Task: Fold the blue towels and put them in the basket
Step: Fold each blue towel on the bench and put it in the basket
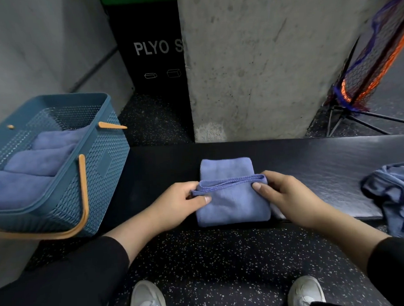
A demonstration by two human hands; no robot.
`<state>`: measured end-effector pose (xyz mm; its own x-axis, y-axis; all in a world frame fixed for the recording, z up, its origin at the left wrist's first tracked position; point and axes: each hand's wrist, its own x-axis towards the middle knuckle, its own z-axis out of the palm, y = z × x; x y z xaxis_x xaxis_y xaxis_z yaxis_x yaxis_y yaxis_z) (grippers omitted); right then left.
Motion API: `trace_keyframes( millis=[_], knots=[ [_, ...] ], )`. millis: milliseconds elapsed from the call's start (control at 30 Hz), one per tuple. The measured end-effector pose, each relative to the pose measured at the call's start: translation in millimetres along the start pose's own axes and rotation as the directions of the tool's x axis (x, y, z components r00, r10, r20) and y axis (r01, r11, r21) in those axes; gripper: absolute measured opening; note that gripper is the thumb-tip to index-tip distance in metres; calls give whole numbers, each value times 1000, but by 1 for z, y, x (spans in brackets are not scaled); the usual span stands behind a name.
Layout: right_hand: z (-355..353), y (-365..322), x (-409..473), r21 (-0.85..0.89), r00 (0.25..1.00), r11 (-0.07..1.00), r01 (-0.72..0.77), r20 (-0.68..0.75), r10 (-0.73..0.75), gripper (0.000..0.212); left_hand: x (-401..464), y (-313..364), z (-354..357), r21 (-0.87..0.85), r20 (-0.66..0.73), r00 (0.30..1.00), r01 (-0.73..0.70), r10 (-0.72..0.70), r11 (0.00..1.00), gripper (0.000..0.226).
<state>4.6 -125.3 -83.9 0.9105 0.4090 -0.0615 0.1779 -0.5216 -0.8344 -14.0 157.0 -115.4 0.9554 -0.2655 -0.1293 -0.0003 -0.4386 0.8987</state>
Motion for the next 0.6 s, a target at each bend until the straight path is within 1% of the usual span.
trace_keyframes(
  millis=[33,67,133,167,233,267,333,400,433,467,500,533,567,600],
  knots=[
    [-1,-3,2,26,1000,1000,-13,-26,14,23,1,2,-1,-59,-8,1000,16,-17,998,24],
    [-1,-4,6,43,998,999,-27,-55,29,23,3,6,-1,-120,-24,999,28,-31,992,20],
    [-1,-4,16,82,992,995,-60,-110,69,23,11,12,-1,-194,-101,991,65,-86,979,11],
    [0,-3,22,107,987,991,-82,-132,95,24,17,14,-1,-220,-134,983,93,-125,971,10],
    [1,1,37,146,973,980,-136,-165,160,28,30,19,-1,-280,-139,973,142,-187,949,14],
    [1,4,46,137,966,978,-159,-182,183,30,36,20,-1,-294,-135,969,158,-205,943,18],
    [3,12,65,91,954,976,-200,-211,215,34,48,19,-2,-250,-169,959,182,-228,951,29],
    [5,21,82,33,946,971,-236,-222,237,36,56,15,-2,-128,-233,938,233,-258,964,40],
    [7,25,89,-13,945,967,-253,-219,245,36,61,11,-3,-19,-273,922,281,-276,959,48],
    [9,29,95,-75,944,960,-269,-217,248,35,64,8,-3,116,-314,905,338,-288,934,56],
    [13,33,99,-148,943,948,-282,-226,245,33,65,5,-3,257,-358,890,384,-281,887,61],
    [16,37,101,-227,939,931,-286,-260,226,35,65,2,-3,385,-401,885,396,-235,834,62],
    [18,40,102,-291,931,916,-278,-317,181,41,63,1,-3,501,-426,894,361,-138,787,59],
    [19,41,102,-344,920,905,-252,-376,113,44,60,1,-2,601,-414,910,282,-10,747,55]
  ],
)
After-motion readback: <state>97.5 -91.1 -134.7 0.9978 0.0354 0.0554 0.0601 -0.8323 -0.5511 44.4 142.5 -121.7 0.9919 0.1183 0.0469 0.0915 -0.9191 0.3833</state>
